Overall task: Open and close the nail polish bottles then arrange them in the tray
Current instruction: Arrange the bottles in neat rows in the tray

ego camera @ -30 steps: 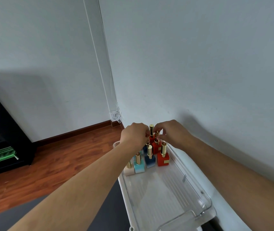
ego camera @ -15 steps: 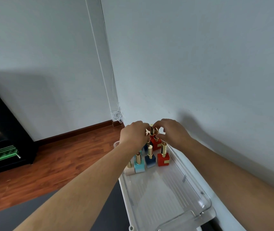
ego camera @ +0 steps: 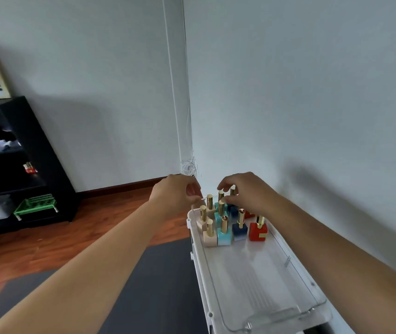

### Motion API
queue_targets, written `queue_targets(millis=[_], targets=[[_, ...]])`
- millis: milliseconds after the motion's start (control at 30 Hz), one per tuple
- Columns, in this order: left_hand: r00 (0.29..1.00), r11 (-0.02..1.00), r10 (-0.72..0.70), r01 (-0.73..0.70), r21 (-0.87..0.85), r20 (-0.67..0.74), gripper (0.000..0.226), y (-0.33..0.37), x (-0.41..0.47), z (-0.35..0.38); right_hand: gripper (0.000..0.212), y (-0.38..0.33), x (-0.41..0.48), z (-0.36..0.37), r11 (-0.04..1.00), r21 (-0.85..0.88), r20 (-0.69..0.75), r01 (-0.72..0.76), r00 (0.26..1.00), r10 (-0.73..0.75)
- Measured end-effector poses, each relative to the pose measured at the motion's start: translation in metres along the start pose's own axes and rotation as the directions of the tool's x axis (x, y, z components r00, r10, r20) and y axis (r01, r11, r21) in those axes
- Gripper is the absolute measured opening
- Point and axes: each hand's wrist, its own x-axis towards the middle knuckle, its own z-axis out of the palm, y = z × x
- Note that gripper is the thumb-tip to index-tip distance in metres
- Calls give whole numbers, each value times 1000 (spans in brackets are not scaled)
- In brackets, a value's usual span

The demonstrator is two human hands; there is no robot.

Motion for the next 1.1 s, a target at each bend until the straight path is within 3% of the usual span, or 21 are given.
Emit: queue_targets(millis=[300,467,833,1100], targets=[[994,997,3,-12,80,107,20,1,-5,23,21,-3,6,19,972,-234,98,-14,994,38],[998,996,-4,-1,85,56,13,4,-2,34,18,-6,10,25,960,-281,106,-13,993,45],[1000,997,11,-11,78,11,13,15,10,48,18,0,9,19,923,-382,37,31,999,-19],[999,997,33,-32,68,-13,17,16,15,59,19,6,8,22,931,-361,-45,43,997,-63]])
